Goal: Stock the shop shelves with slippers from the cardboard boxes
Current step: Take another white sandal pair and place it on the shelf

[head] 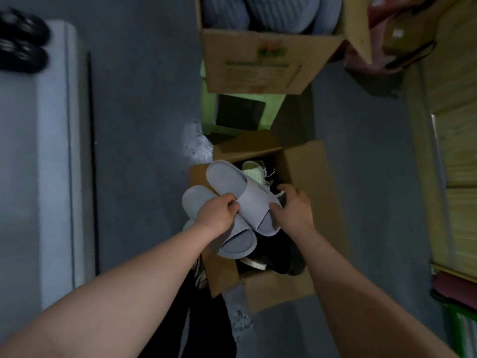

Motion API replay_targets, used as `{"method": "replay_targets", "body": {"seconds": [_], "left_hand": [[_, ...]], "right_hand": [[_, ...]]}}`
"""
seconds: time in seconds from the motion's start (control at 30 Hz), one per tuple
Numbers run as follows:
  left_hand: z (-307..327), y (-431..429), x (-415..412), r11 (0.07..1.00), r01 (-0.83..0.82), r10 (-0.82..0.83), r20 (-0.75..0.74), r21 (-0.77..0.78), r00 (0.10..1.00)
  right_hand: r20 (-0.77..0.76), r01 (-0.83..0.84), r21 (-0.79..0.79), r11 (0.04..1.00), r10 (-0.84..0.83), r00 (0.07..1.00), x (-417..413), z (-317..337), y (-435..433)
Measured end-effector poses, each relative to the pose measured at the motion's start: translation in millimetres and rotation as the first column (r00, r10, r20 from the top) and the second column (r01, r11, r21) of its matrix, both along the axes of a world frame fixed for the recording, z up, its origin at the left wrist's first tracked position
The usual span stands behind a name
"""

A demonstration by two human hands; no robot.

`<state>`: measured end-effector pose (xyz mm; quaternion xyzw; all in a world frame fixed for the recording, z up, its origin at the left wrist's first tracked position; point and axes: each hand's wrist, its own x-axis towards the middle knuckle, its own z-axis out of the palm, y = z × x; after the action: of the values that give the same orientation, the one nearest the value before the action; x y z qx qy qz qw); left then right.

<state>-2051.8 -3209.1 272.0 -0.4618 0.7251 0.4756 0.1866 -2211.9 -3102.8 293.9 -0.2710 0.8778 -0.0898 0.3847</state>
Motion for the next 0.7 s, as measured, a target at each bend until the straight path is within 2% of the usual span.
{"method": "replay_targets", "body": {"seconds": [0.1,0.2,0.27,0.37,0.5,0.7], "left_hand": [[35.0,-17.4,21.1,0.998,-0.047,0.046,-0.013,-0.048,0.999],[71.2,-35.2,43.6,0.989,-0.088,0.085,-0.028,-0.117,0.996],[96.2,-46.2,61.0,0.979,-0.145,0.141,-0.038,-0.141,0.989],[131.6,-62.0,88.5,0.951,-0.241,0.231,-0.073,-0.193,0.970],[178.1,-82.4,121.2,0.903,-0.337,0.316,-0.120,-0.265,0.941],[234.6,-112.5,174.0,0.798,-0.497,0.456,-0.199,-0.339,0.868]], "right_hand": [[0.278,0.092,0.040,0.995,-0.099,0.955,8.2,27.0,-19.0],[0.421,0.205,0.060,0.977,-0.210,0.882,20.0,54.5,-40.5],[0.485,0.198,0.059,0.978,-0.202,0.851,30.5,72.4,-55.1],[0.511,0.101,0.033,0.994,-0.103,0.853,48.5,98.2,-78.3],[0.606,0.099,0.002,0.995,-0.080,0.792,77.1,133.1,-117.2],[0.618,0.056,-0.129,0.990,0.036,0.785,121.3,185.8,-179.1]]}}
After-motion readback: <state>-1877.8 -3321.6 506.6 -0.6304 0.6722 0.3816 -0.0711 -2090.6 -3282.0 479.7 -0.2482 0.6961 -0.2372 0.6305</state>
